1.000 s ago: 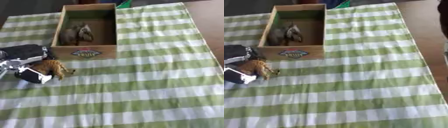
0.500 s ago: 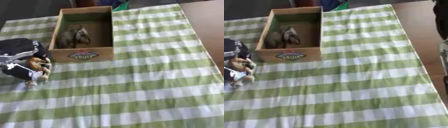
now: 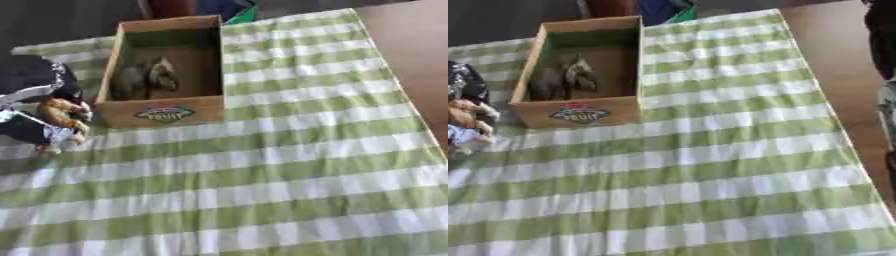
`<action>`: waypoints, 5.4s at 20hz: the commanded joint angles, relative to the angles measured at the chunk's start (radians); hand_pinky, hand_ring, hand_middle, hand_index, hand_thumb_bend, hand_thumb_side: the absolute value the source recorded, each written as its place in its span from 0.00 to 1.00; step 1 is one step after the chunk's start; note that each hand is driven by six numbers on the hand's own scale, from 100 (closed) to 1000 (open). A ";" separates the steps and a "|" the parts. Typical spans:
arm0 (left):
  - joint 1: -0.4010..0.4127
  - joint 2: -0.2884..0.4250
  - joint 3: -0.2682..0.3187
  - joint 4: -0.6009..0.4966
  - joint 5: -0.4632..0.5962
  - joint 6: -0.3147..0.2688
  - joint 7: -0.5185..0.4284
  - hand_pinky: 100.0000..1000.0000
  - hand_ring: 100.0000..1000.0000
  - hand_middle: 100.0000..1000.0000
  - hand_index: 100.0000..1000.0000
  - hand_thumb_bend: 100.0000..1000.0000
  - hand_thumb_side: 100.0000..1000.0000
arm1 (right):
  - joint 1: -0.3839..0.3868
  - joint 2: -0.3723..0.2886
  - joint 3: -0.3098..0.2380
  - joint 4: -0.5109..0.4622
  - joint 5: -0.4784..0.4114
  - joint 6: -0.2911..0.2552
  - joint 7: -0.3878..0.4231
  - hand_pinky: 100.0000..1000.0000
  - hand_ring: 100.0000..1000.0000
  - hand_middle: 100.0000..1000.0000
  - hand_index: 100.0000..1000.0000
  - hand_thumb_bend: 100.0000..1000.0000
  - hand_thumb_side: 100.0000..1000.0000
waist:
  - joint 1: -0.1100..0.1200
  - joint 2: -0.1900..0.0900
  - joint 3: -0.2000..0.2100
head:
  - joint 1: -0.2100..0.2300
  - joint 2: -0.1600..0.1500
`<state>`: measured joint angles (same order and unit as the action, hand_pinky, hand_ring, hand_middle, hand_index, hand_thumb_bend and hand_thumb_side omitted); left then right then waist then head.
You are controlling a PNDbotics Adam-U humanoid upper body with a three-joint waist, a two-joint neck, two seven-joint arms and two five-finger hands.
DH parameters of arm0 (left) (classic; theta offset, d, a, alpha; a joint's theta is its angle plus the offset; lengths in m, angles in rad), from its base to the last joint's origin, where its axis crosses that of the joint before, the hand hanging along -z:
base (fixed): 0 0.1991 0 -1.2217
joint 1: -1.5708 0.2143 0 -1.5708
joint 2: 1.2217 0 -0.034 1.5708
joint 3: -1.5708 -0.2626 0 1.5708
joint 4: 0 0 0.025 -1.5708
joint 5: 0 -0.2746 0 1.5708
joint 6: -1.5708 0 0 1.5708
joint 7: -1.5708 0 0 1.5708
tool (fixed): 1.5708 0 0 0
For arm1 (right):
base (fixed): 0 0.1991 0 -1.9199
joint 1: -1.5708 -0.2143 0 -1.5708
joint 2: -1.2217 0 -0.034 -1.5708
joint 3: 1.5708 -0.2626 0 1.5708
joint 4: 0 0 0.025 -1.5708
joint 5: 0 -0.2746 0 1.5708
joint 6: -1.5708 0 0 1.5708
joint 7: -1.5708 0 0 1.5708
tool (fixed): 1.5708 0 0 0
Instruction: Pick up objects on the table and place them in the box.
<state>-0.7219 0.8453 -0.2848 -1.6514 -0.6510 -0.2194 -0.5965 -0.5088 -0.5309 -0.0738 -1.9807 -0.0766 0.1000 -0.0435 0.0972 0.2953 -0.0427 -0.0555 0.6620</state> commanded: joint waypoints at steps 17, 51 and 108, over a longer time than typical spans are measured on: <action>-0.251 -0.063 0.081 0.278 -0.118 -0.054 0.050 0.17 0.43 0.26 0.42 0.00 0.17 | -0.017 0.000 -0.006 -0.019 -0.007 0.009 0.008 0.85 0.74 0.64 0.87 0.00 1.00 | 0.017 -0.011 -0.040 | 0.047 -0.042; -0.453 -0.349 0.234 0.690 -0.473 -0.175 0.462 0.19 0.43 0.23 0.43 0.00 0.19 | -0.105 0.077 0.020 -0.019 -0.040 0.013 0.067 0.85 0.74 0.64 0.87 0.00 1.00 | 0.027 0.062 -0.186 | 0.193 -0.103; -0.367 -0.285 0.313 0.495 -0.453 -0.179 0.619 0.53 0.75 0.70 0.82 0.52 0.89 | -0.041 0.095 -0.002 -0.019 -0.048 0.040 0.050 0.85 0.75 0.63 0.87 0.00 0.99 | 0.009 -0.022 -0.102 | 0.121 0.019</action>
<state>-1.0746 0.5235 0.0039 -1.1150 -1.1237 -0.4010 0.0082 -0.5396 -0.4178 -0.0675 -1.9807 -0.1181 0.1424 0.0138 0.1138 0.2968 -0.1446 0.0697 0.6657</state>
